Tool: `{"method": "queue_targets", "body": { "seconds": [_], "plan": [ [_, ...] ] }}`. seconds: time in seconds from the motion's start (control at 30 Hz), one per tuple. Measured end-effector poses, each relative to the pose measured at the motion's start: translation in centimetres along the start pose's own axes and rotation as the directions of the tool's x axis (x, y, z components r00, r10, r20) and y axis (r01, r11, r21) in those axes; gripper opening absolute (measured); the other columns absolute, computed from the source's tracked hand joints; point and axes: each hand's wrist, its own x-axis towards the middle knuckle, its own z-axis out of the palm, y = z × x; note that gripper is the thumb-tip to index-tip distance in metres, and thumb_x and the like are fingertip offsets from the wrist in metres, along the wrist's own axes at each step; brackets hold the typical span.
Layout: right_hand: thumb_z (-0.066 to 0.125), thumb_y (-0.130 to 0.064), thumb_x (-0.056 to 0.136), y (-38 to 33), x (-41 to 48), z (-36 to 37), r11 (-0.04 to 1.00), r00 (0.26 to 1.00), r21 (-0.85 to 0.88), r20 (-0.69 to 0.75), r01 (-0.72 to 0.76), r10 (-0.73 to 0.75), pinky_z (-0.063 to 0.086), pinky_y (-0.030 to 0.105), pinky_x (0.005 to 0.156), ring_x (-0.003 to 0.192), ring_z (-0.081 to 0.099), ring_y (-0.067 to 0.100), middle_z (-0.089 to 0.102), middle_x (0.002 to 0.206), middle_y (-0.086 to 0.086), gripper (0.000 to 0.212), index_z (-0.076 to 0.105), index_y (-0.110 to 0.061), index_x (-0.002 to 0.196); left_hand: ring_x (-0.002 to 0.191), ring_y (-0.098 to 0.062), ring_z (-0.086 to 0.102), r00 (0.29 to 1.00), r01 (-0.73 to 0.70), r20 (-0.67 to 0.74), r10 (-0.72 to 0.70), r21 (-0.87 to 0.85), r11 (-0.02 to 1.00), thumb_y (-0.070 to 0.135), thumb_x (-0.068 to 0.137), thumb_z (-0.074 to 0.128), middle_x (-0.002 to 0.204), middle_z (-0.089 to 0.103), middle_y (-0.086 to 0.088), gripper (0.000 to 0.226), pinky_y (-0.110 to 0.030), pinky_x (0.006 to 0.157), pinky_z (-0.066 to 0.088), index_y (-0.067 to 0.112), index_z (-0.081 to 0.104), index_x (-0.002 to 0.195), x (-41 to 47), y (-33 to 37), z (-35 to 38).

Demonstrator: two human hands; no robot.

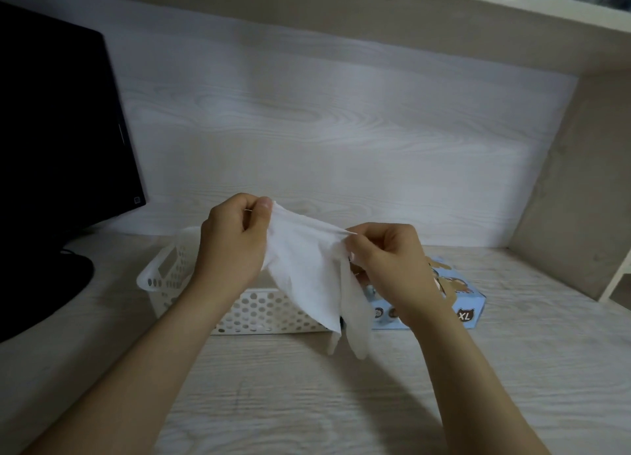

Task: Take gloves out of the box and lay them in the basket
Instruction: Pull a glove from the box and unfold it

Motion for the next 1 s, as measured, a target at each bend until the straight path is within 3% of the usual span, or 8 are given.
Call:
{"method": "queue_targets", "body": {
  "seconds": [0.1,0.23,0.37,0.47,0.53,0.67,0.83,1.0],
  "plan": [
    [0.057,-0.001,0.093,0.0,0.0,0.2,0.999,0.998,0.028,-0.058,0.028,-0.026,0.063,0.05,0.066,0.076,0.075,0.039,0.077,0.08,0.016,0.027,0.081,-0.011,0.087,0.065,-0.01,0.049,1.0,-0.005,-0.029,0.007,0.055,0.998,0.029,0.109,0.051,0.07,0.056,0.006,0.031,-0.032,0.064,0.039,0.011,0.061,0.085,-0.1,0.3,0.0],
    [0.049,0.003,0.093,-0.1,0.2,0.5,0.996,0.999,0.086,-0.034,-0.026,0.029,0.061,0.052,0.061,0.066,0.072,0.043,0.073,0.073,0.021,0.026,0.073,-0.002,0.085,0.066,-0.002,0.049,0.999,0.038,-0.021,-0.039,-0.057,0.998,0.029,0.112,0.044,0.074,0.056,0.013,0.028,-0.027,0.065,0.039,0.017,0.059,0.092,-0.2,1.0,0.3],
    [0.047,-0.009,0.099,0.5,0.5,0.6,0.999,0.994,0.019,-0.101,-0.029,0.031,0.053,0.044,0.059,0.061,0.058,0.021,0.056,0.063,0.003,0.028,0.064,0.001,0.08,0.066,-0.007,0.044,0.984,0.078,0.172,-0.037,-0.237,0.968,0.032,0.113,0.044,0.068,0.049,0.011,0.034,-0.029,0.066,0.038,0.012,0.057,0.088,-0.7,1.7,0.5],
    [0.055,-0.024,0.092,0.1,0.2,0.3,1.0,0.999,0.02,-0.026,0.021,-0.021,0.041,0.035,0.062,0.064,0.05,0.016,0.054,0.067,-0.004,0.022,0.059,-0.007,0.078,0.074,-0.019,0.042,0.961,0.117,0.274,-0.028,-0.315,0.942,0.035,0.112,0.045,0.078,0.046,-0.005,0.039,-0.04,0.071,0.036,0.003,0.053,0.092,-1.1,2.0,0.7],
    [0.065,-0.028,0.081,-0.3,-0.2,0.0,0.998,0.997,-0.032,0.043,0.058,-0.056,0.051,0.043,0.064,0.072,0.063,0.027,0.068,0.079,-0.001,0.017,0.064,-0.013,0.087,0.075,-0.021,0.041,0.958,0.147,0.284,-0.048,-0.338,0.93,0.036,0.112,0.045,0.079,0.045,-0.006,0.04,-0.041,0.072,0.036,0.002,0.051,0.092,-1.2,2.1,0.7],
    [0.06,-0.012,0.069,-0.4,-0.4,-0.1,0.992,0.99,-0.085,0.114,0.09,-0.08,0.055,0.036,0.062,0.074,0.069,0.03,0.073,0.084,0.004,0.028,0.068,-0.017,0.096,0.073,-0.016,0.044,0.966,0.206,0.23,-0.119,-0.406,0.891,0.032,0.111,0.049,0.074,0.048,0.001,0.036,-0.033,0.072,0.04,0.018,0.059,0.081,-0.9,1.8,0.9],
    [0.051,0.007,0.082,-0.1,-0.3,-0.2,0.997,0.999,-0.077,0.049,-0.009,0.013,0.043,0.027,0.051,0.06,0.055,0.014,0.062,0.068,-0.002,0.027,0.067,-0.014,0.088,0.077,-0.013,0.057,0.974,0.209,0.158,-0.165,-0.327,0.921,0.035,0.111,0.049,0.081,0.062,0.004,0.027,-0.036,0.077,0.047,0.021,0.066,0.095,-0.5,0.9,1.0],
    [0.056,-0.014,0.079,0.6,0.3,0.5,0.984,0.996,-0.178,-0.081,0.022,-0.037,0.044,0.017,0.051,0.059,0.057,0.004,0.067,0.073,-0.011,0.017,0.069,-0.023,0.086,0.076,-0.013,0.062,0.995,0.094,0.044,-0.09,-0.096,0.991,0.032,0.111,0.046,0.09,0.067,-0.003,0.014,-0.042,0.069,0.054,0.025,0.058,0.111,-0.1,0.6,0.1]
  ]
}}
